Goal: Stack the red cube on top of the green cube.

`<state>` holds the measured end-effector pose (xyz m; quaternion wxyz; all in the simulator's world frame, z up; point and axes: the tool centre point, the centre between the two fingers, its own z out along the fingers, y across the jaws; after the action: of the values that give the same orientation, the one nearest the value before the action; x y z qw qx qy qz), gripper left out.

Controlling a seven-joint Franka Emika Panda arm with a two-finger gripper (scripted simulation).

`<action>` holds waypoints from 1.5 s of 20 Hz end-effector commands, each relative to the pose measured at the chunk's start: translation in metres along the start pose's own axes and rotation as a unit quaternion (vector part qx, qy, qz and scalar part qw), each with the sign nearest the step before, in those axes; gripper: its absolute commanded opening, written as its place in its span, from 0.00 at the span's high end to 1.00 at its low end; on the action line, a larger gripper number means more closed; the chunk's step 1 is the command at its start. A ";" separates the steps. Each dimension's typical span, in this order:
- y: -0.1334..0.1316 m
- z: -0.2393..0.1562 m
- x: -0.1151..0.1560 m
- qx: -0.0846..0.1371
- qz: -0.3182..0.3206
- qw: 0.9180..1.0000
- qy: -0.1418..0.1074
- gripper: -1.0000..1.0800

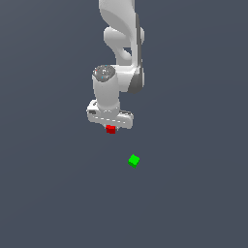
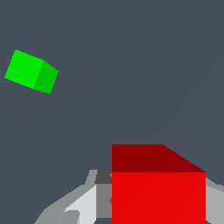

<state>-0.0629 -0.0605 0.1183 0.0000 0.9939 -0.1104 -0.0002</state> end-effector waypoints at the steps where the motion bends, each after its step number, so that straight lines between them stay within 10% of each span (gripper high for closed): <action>1: -0.006 0.002 0.004 0.000 0.000 1.000 0.000 1.00; 30: -0.132 0.058 0.099 0.000 0.000 1.000 0.000 1.00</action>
<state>0.0593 0.0445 0.0610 -0.0002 0.9940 -0.1097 -0.0006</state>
